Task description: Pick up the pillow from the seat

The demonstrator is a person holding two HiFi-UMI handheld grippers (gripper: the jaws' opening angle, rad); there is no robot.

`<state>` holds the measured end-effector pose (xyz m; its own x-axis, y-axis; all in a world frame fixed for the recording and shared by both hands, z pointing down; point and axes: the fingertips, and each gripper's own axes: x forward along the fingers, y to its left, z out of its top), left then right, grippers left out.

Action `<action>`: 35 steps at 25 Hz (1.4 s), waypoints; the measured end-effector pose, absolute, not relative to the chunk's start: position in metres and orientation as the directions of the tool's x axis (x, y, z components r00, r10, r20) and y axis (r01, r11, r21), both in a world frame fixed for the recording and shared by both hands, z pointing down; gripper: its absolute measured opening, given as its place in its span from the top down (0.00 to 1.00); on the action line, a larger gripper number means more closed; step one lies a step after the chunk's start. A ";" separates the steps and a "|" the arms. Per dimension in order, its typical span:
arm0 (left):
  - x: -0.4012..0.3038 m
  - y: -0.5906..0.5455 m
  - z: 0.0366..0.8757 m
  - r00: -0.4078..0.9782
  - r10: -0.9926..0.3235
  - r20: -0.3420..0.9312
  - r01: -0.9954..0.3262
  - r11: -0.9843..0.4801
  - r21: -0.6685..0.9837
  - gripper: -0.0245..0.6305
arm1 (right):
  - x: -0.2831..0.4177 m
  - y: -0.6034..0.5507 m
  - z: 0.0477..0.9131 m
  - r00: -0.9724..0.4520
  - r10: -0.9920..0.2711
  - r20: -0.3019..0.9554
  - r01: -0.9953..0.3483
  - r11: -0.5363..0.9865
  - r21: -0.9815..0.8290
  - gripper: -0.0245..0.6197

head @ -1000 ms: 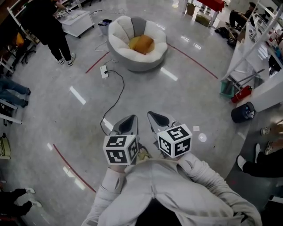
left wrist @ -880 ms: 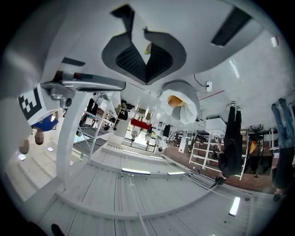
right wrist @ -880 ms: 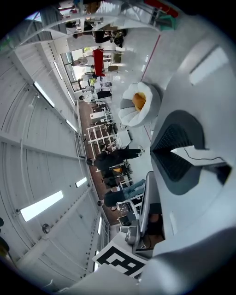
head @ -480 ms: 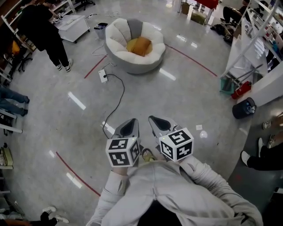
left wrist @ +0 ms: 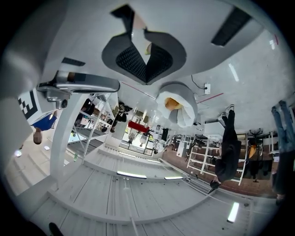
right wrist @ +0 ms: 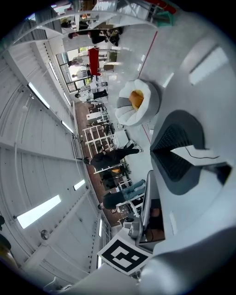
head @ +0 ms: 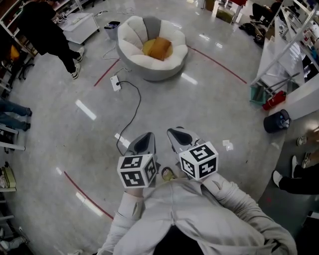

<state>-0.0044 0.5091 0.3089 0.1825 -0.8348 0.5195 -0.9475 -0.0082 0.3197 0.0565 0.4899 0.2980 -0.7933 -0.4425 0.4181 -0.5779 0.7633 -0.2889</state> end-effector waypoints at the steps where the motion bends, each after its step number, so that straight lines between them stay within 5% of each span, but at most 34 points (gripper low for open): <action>1: -0.008 0.502 0.309 0.178 -0.836 0.519 -0.948 -0.004 0.318 0.96 | 0.053 0.482 0.298 -0.795 -0.440 0.417 -0.575 0.766 -0.287 0.96; 35: -0.033 0.138 0.312 0.087 -0.833 0.547 -0.941 0.111 0.319 0.96 | 0.036 0.100 0.289 -0.820 -0.379 0.428 -0.513 0.818 -0.259 0.96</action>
